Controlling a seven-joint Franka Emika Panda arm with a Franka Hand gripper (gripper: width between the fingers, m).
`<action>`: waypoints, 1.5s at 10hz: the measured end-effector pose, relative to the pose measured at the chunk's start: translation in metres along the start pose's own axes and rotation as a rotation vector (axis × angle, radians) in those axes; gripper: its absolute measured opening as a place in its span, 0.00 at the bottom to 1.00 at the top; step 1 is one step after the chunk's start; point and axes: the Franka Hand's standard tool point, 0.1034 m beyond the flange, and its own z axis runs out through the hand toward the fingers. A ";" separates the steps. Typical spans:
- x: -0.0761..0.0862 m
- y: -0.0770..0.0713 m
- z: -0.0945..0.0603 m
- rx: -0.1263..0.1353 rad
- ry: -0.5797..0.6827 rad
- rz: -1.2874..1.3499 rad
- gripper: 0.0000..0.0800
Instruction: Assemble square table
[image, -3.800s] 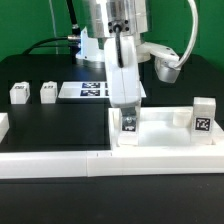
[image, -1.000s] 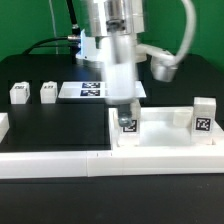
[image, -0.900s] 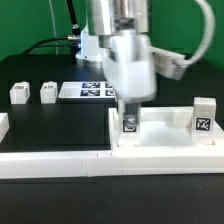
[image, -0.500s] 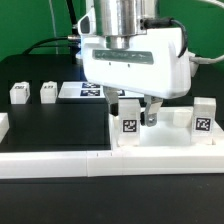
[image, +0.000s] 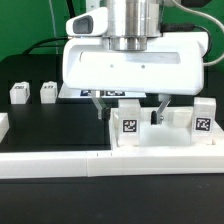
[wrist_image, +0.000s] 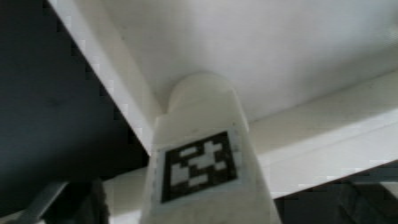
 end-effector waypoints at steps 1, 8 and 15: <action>0.000 0.000 0.000 0.000 0.000 0.010 0.80; 0.001 0.003 0.000 -0.007 -0.026 0.513 0.36; 0.001 0.000 0.002 0.013 -0.136 1.443 0.36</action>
Offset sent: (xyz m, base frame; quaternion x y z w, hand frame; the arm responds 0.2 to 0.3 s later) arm 0.0000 0.0000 0.0000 0.0000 0.0000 0.1296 0.9916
